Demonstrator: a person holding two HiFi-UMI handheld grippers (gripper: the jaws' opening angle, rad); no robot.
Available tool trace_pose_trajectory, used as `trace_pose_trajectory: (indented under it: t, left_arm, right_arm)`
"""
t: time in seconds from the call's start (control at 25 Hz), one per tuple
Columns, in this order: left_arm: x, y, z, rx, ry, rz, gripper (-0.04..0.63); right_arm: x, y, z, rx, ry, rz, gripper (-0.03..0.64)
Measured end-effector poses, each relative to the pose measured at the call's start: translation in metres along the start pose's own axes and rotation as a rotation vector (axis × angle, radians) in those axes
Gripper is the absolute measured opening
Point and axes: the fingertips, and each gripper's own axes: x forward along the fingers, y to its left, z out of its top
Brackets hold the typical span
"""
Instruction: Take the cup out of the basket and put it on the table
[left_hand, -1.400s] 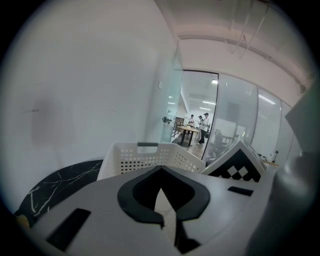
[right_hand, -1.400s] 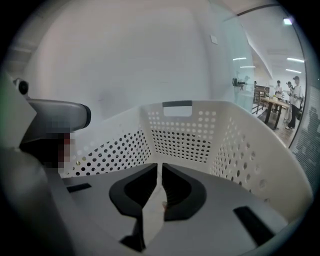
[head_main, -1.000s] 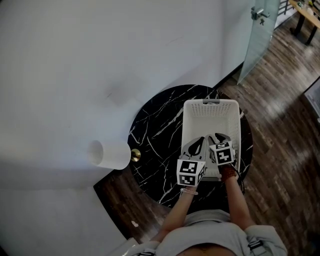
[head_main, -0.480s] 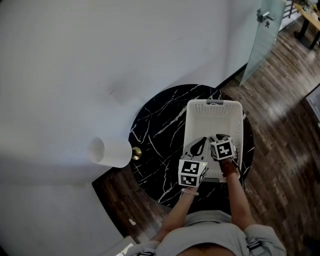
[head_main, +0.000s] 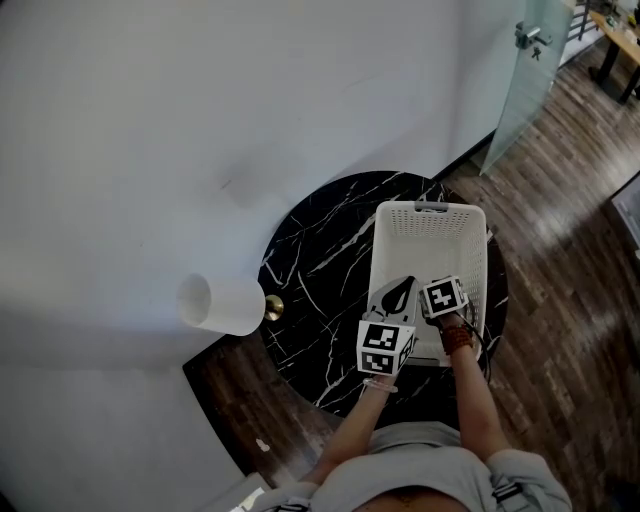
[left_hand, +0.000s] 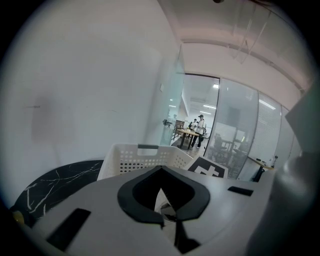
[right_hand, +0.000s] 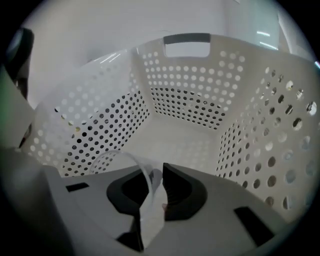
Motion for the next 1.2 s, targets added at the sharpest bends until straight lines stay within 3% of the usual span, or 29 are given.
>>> trace_pose_trajectory:
  t: [0.48,0.56,0.68,1.2]
  left_arm:
    - [-0.004,0.001,0.001,-0.009,-0.007,0.003,0.006]
    - [-0.005,0.000,0.001,-0.007,-0.006,0.004,0.006]
    - [-0.006,0.001,0.000,-0.005,-0.009,0.007,0.006]
    - [-0.009,0.003,0.005,0.012,-0.017,0.012,0.006]
  right_arm:
    - [0.000,0.010,-0.002,-0.013,-0.013,0.036,0.043]
    - [0.002,0.022,0.005,-0.004,-0.053,0.103,0.038]
    - [0.003,0.017,0.009,-0.015,-0.082,0.090,0.037]
    - [-0.025,0.011,0.034,0.116,-0.263,0.160,0.034]
